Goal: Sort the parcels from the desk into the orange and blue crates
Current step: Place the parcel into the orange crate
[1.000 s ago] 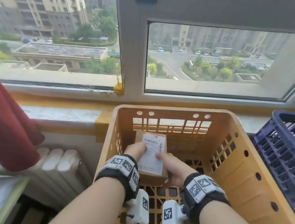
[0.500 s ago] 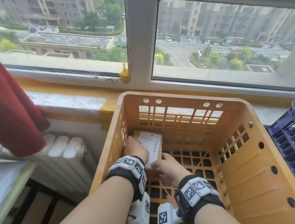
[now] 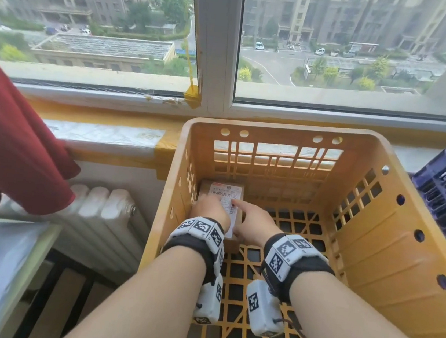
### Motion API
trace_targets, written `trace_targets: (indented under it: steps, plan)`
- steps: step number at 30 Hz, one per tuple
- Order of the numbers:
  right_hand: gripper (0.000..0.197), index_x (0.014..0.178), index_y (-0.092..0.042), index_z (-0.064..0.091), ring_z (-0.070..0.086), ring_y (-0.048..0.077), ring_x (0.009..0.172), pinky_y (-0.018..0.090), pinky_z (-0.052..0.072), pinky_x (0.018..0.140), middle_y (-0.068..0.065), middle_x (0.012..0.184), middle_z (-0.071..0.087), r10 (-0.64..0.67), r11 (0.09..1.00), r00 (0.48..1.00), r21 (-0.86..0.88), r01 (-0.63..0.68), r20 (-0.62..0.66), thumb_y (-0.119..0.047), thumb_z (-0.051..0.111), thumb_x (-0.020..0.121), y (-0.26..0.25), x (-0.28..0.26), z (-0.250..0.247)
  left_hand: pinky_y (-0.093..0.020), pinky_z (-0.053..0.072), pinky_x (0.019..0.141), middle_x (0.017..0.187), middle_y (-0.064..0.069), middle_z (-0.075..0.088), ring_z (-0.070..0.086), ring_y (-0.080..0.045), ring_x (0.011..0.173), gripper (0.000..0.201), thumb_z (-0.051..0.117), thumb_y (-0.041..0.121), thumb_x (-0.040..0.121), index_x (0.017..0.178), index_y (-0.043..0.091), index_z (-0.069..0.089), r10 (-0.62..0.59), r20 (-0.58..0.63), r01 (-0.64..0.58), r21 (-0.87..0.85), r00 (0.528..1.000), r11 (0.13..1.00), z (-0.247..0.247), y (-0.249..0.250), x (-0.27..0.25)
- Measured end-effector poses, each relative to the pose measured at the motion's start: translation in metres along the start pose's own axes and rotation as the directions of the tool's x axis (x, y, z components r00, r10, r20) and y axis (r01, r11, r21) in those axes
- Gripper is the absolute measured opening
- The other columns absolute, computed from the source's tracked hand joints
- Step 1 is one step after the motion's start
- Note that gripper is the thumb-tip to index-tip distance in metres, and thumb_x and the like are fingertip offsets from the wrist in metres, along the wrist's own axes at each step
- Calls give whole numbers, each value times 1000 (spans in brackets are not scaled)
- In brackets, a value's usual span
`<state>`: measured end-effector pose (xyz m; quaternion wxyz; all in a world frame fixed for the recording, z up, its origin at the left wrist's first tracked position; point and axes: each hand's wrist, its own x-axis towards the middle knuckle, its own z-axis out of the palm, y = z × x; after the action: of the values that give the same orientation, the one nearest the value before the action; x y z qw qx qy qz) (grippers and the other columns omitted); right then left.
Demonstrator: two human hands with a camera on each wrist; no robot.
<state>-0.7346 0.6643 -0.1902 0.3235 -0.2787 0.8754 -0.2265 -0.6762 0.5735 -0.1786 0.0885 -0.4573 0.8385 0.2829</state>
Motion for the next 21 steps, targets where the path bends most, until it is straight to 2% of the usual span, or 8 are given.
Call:
trace_targets:
  steps: [4,7,11,16,21]
  plan:
    - [78,152,-36,32,62,24,115,40,55,94,2,154,42,19,999,1000,-51,-20,-17,-1,58,88,2,12,-3,-41,41,102,148,-8,31,33,-30,133,60,60,18,90,145,25,38,80,6,-79,204,997,976,5,-1,0]
    - [80,151,-41,32,62,23,113,40,57,91,0,154,42,29,997,999,-74,-31,-22,0,58,87,4,20,-5,-43,38,105,155,-10,20,23,-31,139,62,60,22,91,147,26,33,76,22,-79,236,997,968,8,0,4]
    - [81,149,-43,35,66,18,95,35,61,78,0,153,43,48,996,999,-75,-48,-9,0,61,86,5,24,-5,-43,37,106,156,-10,18,20,-30,143,65,63,20,90,147,22,32,89,40,-96,239,995,966,9,0,8]
    - [78,148,-47,34,67,19,89,41,61,78,2,147,49,90,991,996,-103,-87,23,-3,60,88,6,27,-4,-42,34,109,160,-8,8,16,-29,144,71,62,24,91,151,26,24,87,67,-101,246,994,964,10,-3,11]
    - [78,150,-47,30,66,22,97,40,60,81,3,149,47,79,994,996,-83,-76,36,-4,57,91,5,21,-5,-44,32,111,160,-10,9,16,-30,145,68,60,26,92,151,24,25,75,89,-94,237,993,967,6,1,6]
